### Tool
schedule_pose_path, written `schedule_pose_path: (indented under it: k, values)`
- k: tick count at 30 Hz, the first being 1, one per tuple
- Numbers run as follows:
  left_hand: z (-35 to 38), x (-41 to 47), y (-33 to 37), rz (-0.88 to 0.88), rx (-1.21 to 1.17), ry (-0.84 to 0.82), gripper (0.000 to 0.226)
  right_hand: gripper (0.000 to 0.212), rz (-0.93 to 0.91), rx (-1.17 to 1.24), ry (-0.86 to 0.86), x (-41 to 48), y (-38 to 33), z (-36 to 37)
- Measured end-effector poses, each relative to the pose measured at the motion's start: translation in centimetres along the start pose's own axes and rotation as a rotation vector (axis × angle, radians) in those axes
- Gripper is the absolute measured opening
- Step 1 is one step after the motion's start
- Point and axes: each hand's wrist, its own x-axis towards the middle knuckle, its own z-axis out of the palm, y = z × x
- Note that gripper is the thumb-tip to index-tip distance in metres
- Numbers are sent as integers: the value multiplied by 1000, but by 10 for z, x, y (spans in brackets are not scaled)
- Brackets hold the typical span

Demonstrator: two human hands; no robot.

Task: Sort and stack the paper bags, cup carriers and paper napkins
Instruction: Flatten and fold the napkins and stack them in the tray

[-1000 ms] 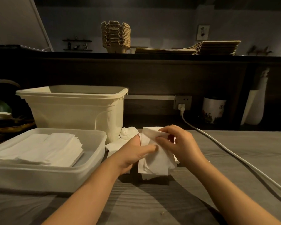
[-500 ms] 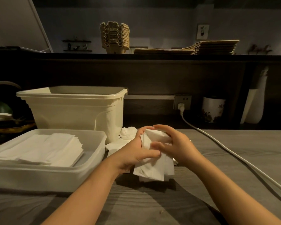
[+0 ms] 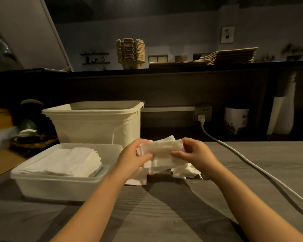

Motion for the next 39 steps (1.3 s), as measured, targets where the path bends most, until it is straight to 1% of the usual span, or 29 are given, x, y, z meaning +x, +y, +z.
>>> schedule_pose_path:
  k: [1, 3, 5, 8, 10, 11, 14, 16, 20, 23, 26, 29, 32, 36, 39]
  values:
    - [0, -3, -4, -16, -77, 71, 32, 19, 7, -64, -64, -1, 0, -1]
    - [3, -9, -11, -33, -193, 96, 33, 22, -1, -239, -181, -4, -1, -1]
    - [7, -13, -16, 4, -178, 37, 34, 24, -11, -342, -230, -6, -2, -2]
    - [9, -17, -17, 56, -127, -25, 36, 33, -1, -408, -258, -7, 0, -3]
    - [11, -17, -17, 73, -118, -39, 38, 34, -11, -415, -280, -7, 0, -4]
    - [12, -17, -16, 78, -125, -47, 37, 39, -14, -404, -295, -8, 0, -4]
    - [14, -16, -14, 88, -96, -56, 23, 52, -10, -330, -340, -11, -2, -3]
    - [14, -16, -15, 83, -89, -66, 20, 59, -21, -285, -372, -12, -3, -1]
    - [15, -17, -13, 46, -102, -132, 33, 69, -36, -282, -374, -14, -6, 1]
    - [15, -20, -11, 27, -119, -227, 44, 65, -44, -280, -352, -14, -7, 3]
    - [12, -21, -12, 18, -142, -280, 55, 56, -55, -311, -329, -12, -6, 5]
    - [8, -21, -13, 42, -16, -270, 66, 42, -67, -332, -301, -11, -4, 4]
    - [6, -21, -14, 56, 84, -211, 63, 36, -98, -351, -291, -10, -5, 4]
    - [5, -20, -13, 82, 10, -220, 59, 43, -109, -292, -307, -12, -7, 8]
    - [4, -18, -13, 78, -19, -212, 54, 42, -143, -295, -279, -13, -8, 12]
